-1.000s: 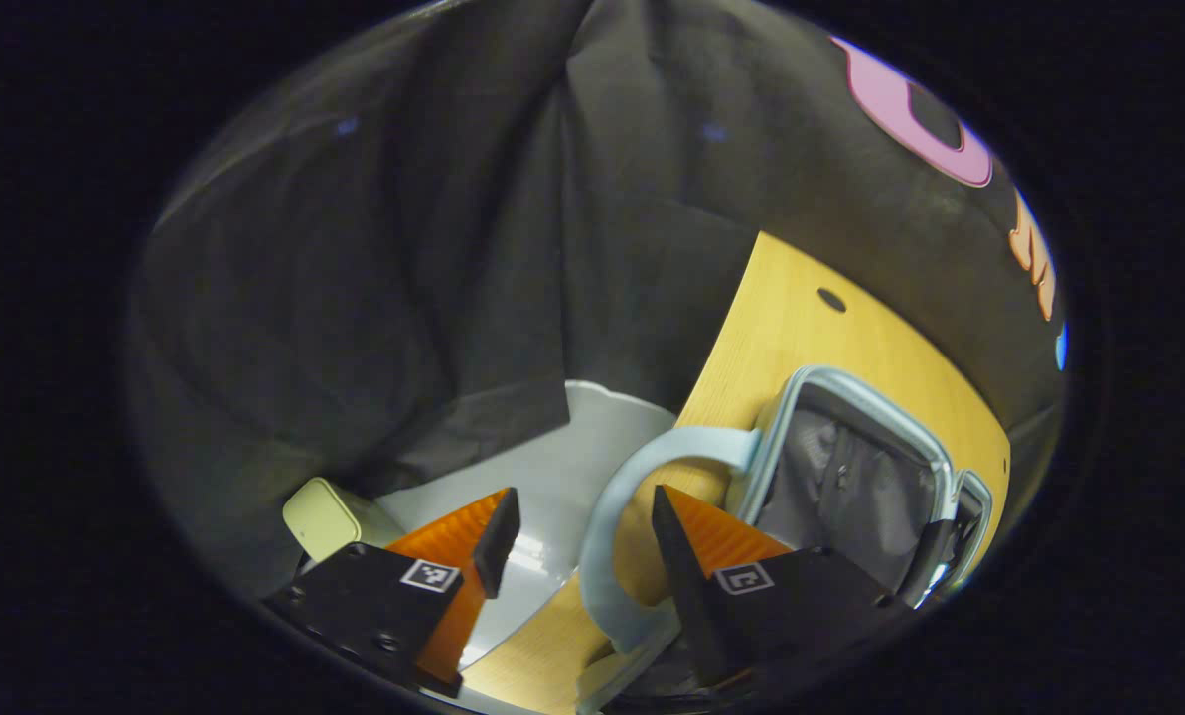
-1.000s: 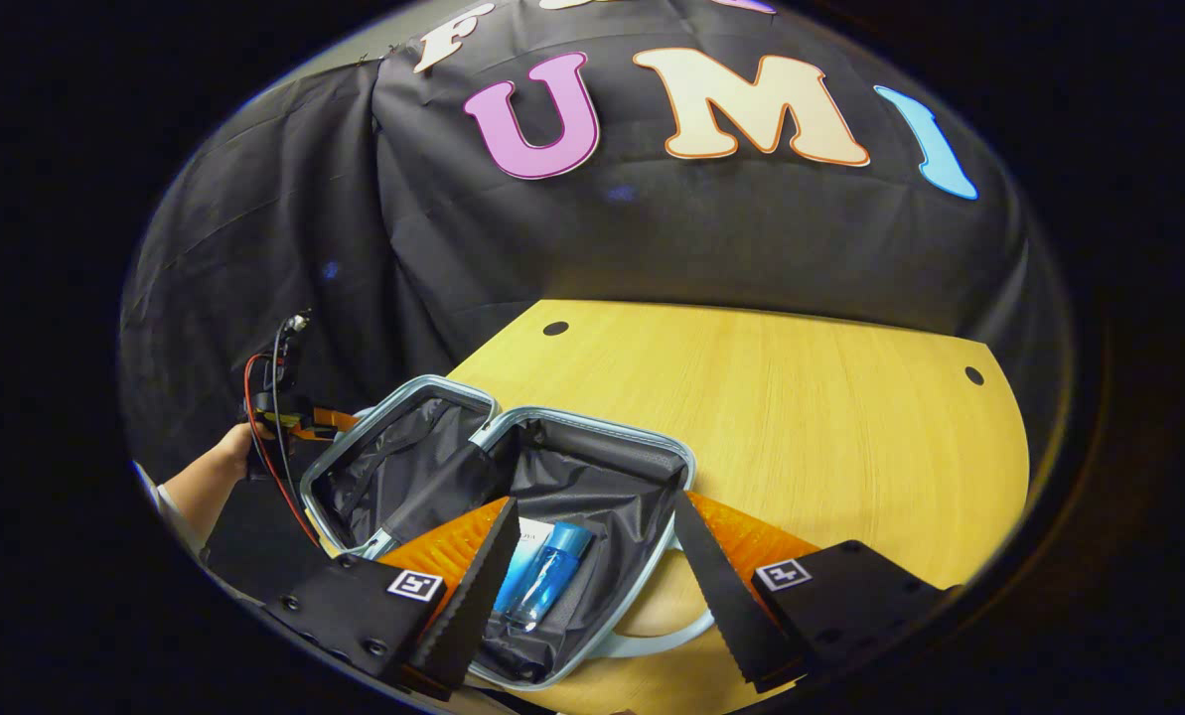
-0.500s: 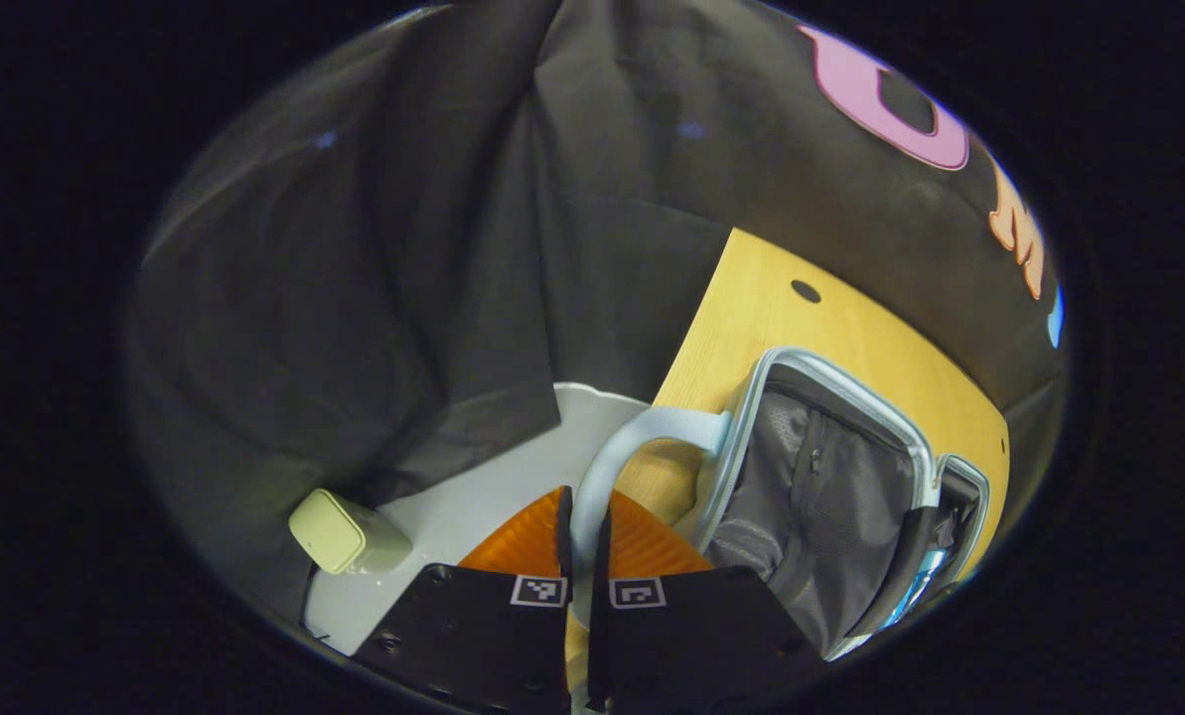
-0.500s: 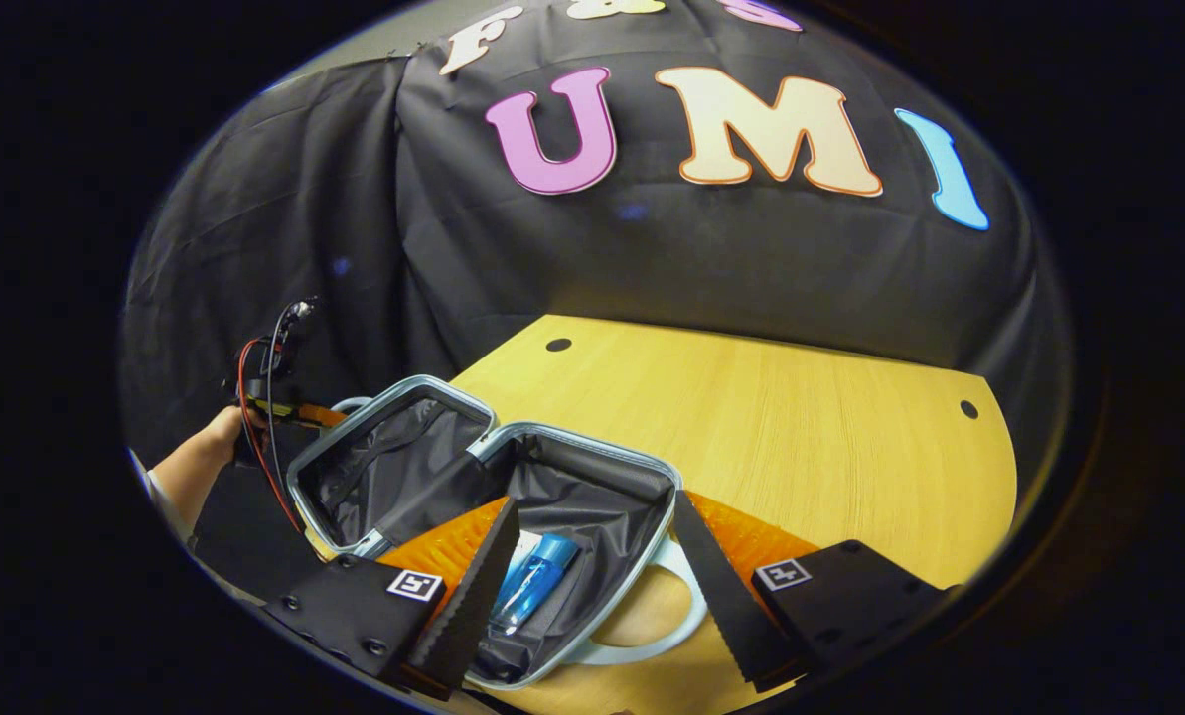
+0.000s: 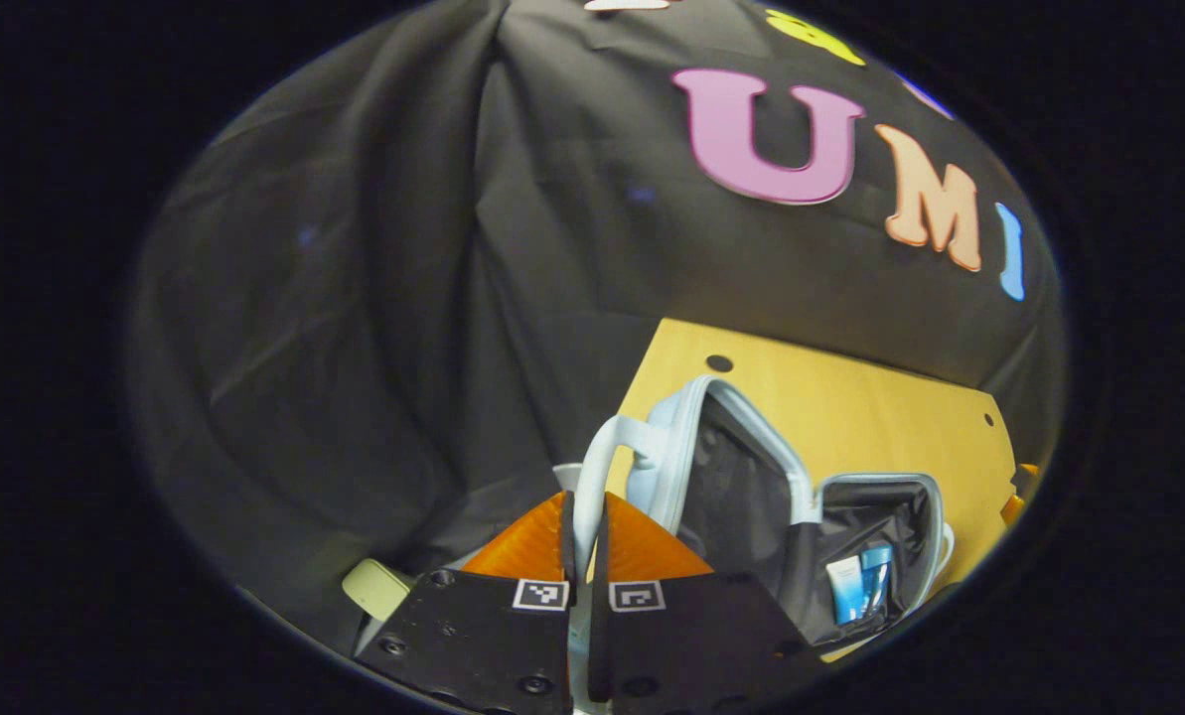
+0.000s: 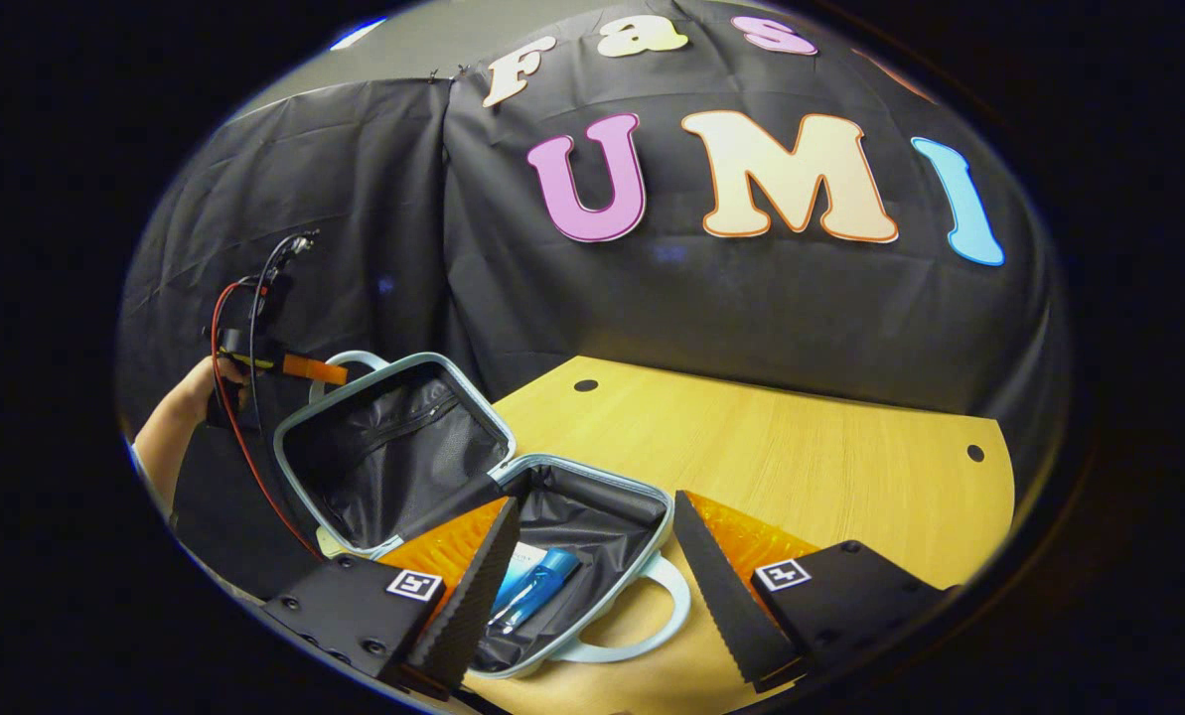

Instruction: First open the suitcase, pack the skin care products into it, and then close the suitcase.

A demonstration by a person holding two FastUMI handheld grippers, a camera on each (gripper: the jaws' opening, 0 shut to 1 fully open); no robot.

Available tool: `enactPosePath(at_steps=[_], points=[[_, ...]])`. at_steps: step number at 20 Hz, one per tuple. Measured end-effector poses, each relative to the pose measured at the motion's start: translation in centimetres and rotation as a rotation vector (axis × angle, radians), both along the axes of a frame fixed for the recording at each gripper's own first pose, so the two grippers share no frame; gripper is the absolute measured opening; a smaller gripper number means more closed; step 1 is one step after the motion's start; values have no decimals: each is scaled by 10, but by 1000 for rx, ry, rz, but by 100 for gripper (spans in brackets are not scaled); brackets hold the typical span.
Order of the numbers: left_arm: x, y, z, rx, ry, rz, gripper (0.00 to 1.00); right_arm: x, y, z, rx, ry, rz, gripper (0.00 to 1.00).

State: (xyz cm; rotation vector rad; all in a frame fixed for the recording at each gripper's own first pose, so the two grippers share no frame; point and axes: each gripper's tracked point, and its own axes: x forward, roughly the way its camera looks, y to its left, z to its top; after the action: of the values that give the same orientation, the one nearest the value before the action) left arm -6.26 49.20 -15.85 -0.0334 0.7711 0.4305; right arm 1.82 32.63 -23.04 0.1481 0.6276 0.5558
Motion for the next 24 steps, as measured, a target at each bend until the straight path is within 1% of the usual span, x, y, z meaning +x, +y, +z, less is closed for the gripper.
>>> enactPosePath(at_steps=[1, 5, 9, 13, 17, 20, 24], points=[[7, -15, 14, 7, -13, -23, 1, -2, -6, 3, 8, -5, 3, 98], [28, -87, 45, 46, -45, -126, 0, -10, -35, 7, 24, -18, -3, 98], [44, -153, 59, 48, -70, -224, 0, -14, -63, 12, 41, -21, -20, 98], [55, -205, 59, -10, -94, -284, 0, -19, -84, 14, 43, -27, -30, 98], [63, -254, 54, -92, -123, -338, 0, -24, -104, 17, 43, -27, -40, 98], [66, -275, 45, -92, -125, -360, 0, -27, -119, 17, 36, -26, -57, 98], [70, -331, 28, -209, -126, -426, 0, -30, -135, 18, 29, -27, -87, 98]])
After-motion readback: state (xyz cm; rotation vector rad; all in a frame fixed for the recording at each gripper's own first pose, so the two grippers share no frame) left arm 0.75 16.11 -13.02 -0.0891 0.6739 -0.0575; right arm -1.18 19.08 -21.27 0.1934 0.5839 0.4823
